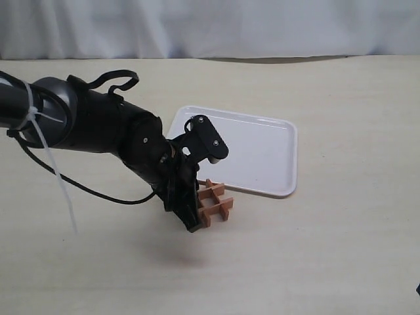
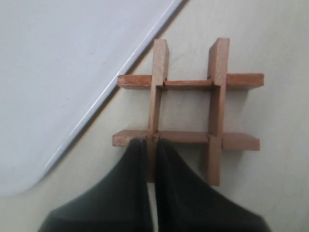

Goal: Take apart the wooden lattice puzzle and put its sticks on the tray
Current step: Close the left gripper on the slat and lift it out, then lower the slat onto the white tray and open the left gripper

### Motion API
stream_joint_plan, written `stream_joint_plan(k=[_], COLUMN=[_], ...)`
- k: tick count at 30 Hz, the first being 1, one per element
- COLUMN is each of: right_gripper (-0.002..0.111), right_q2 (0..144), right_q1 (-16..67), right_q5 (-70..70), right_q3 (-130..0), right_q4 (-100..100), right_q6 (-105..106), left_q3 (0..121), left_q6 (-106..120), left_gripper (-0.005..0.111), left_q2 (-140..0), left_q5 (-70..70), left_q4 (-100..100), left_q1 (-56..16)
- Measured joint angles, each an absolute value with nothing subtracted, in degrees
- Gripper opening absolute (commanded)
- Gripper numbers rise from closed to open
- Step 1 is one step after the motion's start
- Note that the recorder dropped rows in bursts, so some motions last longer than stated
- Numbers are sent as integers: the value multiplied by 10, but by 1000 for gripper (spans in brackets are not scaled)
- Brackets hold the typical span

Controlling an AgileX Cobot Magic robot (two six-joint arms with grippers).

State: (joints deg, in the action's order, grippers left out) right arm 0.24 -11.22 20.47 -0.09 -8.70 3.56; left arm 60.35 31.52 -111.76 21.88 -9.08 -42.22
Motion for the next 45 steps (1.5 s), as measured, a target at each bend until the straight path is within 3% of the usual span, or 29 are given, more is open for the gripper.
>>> stream_joint_plan(k=[18, 25, 45], right_gripper=[4, 4, 4], right_q2=[2, 2, 2], right_q1=[-112, -112, -112], right_q5=[204, 204, 204], right_q3=[-1, -1, -1], right_q4=[-87, -87, -87], right_q6=[36, 36, 36], left_q3=[603, 606, 607], left_q6=[315, 315, 314], left_gripper=[0, 0, 2], left_q2=[-1044, -963, -1112], left_q5=[249, 142, -20], left_q4=[-104, -131, -389], left_q1=[-422, -415, -380])
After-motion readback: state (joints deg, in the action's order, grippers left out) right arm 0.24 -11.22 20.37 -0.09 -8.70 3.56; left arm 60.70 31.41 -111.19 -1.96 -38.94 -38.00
